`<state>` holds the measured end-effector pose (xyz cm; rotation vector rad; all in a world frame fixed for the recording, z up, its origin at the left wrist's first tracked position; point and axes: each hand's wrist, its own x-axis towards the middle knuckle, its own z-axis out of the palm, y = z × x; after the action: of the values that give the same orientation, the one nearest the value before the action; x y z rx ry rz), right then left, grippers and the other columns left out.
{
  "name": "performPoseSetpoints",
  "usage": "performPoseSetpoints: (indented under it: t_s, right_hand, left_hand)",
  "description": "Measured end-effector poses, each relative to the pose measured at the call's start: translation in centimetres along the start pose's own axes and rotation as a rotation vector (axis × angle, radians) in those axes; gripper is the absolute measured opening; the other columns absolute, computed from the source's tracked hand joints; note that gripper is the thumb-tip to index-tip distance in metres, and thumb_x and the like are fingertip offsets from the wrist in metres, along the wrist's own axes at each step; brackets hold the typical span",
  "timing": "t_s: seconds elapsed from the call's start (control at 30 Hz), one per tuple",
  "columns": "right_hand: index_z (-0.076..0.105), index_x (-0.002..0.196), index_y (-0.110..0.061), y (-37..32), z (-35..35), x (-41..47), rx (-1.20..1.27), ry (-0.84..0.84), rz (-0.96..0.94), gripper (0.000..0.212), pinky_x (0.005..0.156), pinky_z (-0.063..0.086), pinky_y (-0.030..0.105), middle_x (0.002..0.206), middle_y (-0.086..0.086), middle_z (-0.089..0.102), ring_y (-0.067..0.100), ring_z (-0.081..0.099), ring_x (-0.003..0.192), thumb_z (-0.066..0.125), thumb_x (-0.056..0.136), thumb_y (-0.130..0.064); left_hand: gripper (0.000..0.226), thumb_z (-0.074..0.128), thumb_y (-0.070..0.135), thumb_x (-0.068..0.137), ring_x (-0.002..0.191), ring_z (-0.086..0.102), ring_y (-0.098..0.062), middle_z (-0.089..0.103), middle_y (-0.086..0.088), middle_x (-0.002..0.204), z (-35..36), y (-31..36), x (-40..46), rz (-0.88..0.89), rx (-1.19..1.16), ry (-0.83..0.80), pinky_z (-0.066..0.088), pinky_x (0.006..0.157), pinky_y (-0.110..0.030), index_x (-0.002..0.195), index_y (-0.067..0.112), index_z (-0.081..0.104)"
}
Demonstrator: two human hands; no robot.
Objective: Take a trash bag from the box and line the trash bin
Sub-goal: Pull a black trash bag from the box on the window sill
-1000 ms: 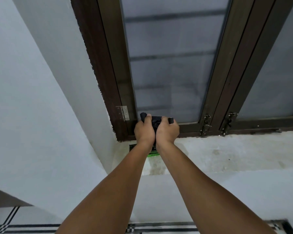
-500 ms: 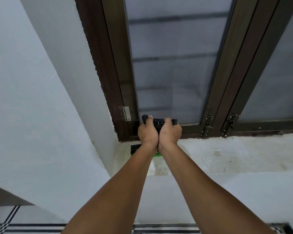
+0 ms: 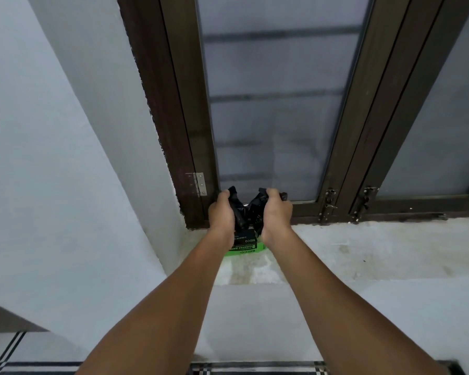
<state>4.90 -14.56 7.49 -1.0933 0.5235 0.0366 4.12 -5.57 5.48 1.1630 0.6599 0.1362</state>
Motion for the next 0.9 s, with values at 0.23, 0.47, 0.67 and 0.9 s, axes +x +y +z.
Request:
performPoseSetpoints:
  t_s: [0.23, 0.47, 0.67, 0.9]
  right_hand:
    - [0.074, 0.100, -0.015, -1.8, -3.1, 1.5, -0.664, -0.479, -0.125, 0.044, 0.081, 0.057, 0.030, 0.096, 0.003, 0.078, 0.022, 0.074, 0.093, 0.078, 0.082, -0.055]
    - [0.074, 0.091, -0.018, -3.6, -3.3, 1.1, -0.969, -0.760, -0.082, 0.025, 0.069, 0.056, 0.026, 0.081, -0.003, 0.078, 0.013, 0.074, 0.074, 0.076, 0.088, -0.042]
    - [0.067, 0.091, -0.014, -3.2, -4.5, 1.0, -0.691, -0.806, 0.016, 0.013, 0.051, 0.053, 0.023, 0.071, 0.001, 0.072, 0.012, 0.068, 0.058, 0.069, 0.096, -0.026]
    - [0.069, 0.109, -0.010, -3.4, -8.8, 4.4, -0.713, -0.493, 0.006, 0.034, 0.063, 0.054, 0.027, 0.092, 0.010, 0.076, 0.019, 0.071, 0.073, 0.073, 0.091, -0.039]
  left_hand:
    - [0.058, 0.050, 0.058, 0.096, 0.103, 0.067, -0.029, 0.070, -0.011, 0.117, -2.5, 2.6, 1.2, 0.108, 0.466, -0.049, 0.053, 0.090, -0.038, 0.127, 0.010, 0.060]
    - [0.039, 0.049, 0.052, 0.099, 0.100, 0.066, -0.028, 0.069, -0.007, 0.108, -2.1, 3.8, 0.8, 0.199, 0.618, -0.111, 0.051, 0.091, -0.038, 0.107, 0.017, 0.063]
    - [0.047, 0.051, 0.053, 0.098, 0.108, 0.063, -0.027, 0.065, -0.003, 0.121, -2.5, 3.8, 1.4, 0.163, 0.486, -0.055, 0.050, 0.102, -0.043, 0.127, 0.017, 0.058]
    - [0.051, 0.050, 0.055, 0.097, 0.101, 0.065, -0.031, 0.067, -0.011, 0.113, -4.6, 3.3, 2.1, 0.193, 0.543, 0.026, 0.053, 0.094, -0.042, 0.122, 0.011, 0.060]
